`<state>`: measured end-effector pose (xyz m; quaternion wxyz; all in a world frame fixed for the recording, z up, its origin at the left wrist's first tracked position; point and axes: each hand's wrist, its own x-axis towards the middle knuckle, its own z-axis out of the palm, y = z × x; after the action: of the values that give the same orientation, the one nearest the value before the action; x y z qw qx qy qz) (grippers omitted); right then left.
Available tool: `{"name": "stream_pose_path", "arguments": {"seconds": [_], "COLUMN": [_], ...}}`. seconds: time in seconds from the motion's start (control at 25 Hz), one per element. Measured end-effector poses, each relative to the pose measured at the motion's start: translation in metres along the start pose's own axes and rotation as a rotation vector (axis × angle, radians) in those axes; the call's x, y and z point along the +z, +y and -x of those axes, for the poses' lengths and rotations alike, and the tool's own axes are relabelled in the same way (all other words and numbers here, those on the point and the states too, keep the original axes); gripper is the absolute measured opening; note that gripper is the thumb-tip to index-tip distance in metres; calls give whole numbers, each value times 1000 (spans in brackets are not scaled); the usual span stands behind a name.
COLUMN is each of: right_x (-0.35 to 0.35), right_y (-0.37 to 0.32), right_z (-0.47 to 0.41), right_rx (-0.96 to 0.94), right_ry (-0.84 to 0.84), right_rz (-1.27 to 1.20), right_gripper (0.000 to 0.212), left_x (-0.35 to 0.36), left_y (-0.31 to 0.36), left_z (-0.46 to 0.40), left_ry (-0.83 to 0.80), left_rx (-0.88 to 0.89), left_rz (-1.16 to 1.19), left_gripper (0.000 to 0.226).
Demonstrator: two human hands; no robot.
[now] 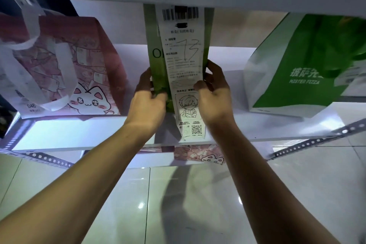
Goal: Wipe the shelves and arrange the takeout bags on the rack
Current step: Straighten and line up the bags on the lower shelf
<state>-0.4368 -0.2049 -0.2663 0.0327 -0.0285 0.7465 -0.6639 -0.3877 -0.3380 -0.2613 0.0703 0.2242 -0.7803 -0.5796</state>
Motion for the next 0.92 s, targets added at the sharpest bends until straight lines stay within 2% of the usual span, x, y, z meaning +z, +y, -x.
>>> {"name": "stream_pose_path", "arguments": {"seconds": [0.16, 0.28, 0.48, 0.64, 0.76, 0.92], "right_x": [-2, -4, -10, -12, -16, -22], "right_y": [-1, 2, 11, 22, 34, 47], "right_z": [6, 6, 7, 16, 24, 37], "right_rx": [11, 4, 10, 55, 61, 50], "right_ry": [-36, 10, 0, 2, 2, 3], "right_rz": [39, 41, 62, 69, 84, 45], "right_gripper": [38, 33, 37, 40, 41, 44], "left_x": [0, 2, 5, 4, 1, -2], "left_y": [-4, -8, -17, -22, -25, -37], "left_z": [4, 5, 8, 16, 27, 45], "left_ry": [6, 9, -7, -2, -16, -5], "left_rx": [-18, -28, 3, -91, -97, -21], "left_rz": [-18, 3, 17, 23, -4, -11], "left_gripper": [57, 64, 57, 62, 61, 46]}}
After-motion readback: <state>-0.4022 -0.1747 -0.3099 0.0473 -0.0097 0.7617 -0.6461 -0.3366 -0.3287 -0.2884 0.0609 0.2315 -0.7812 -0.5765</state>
